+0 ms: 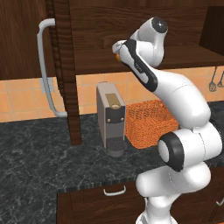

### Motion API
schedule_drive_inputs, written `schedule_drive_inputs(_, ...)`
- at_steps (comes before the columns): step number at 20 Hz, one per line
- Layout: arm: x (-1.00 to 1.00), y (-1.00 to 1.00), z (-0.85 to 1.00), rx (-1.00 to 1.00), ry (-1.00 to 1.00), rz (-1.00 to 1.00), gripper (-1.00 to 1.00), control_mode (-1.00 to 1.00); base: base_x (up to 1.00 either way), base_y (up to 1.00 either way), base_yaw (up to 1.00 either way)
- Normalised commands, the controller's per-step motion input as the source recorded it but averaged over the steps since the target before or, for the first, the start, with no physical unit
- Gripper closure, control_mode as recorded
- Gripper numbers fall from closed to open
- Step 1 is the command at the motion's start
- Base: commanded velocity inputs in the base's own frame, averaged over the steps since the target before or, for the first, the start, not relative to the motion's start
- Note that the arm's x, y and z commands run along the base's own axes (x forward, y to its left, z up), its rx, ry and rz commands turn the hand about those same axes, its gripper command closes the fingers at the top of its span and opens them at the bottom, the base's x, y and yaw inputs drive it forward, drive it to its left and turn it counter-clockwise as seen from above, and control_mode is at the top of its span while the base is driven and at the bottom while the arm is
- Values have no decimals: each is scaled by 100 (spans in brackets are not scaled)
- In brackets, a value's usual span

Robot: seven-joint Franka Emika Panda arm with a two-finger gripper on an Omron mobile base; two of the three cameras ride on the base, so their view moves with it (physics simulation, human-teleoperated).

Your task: Open the cabinet, pick up the bread from the cabinet and place it in the basket. Then move the basket to the dining counter.

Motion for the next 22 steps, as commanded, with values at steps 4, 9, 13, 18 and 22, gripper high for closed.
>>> schedule_drive_inputs(4, 36, 0, -7, 0, 1, 0, -100, -100, 0, 0, 0)
schedule_drive_inputs(9, 3, 0, -16, 0, 1, 0, -100, -100, 0, 0, 0)
schedule_drive_inputs(13, 0, 0, -29, 0, 2, 0, -100, -100, 0, 0, 0)
schedule_drive_inputs(18, 0, 0, -15, 0, 0, 0, -100, -100, 0, 0, 0)
schedule_drive_inputs(22, 0, 0, -14, 0, 1, 0, 100, -100, 0, 0, 0)
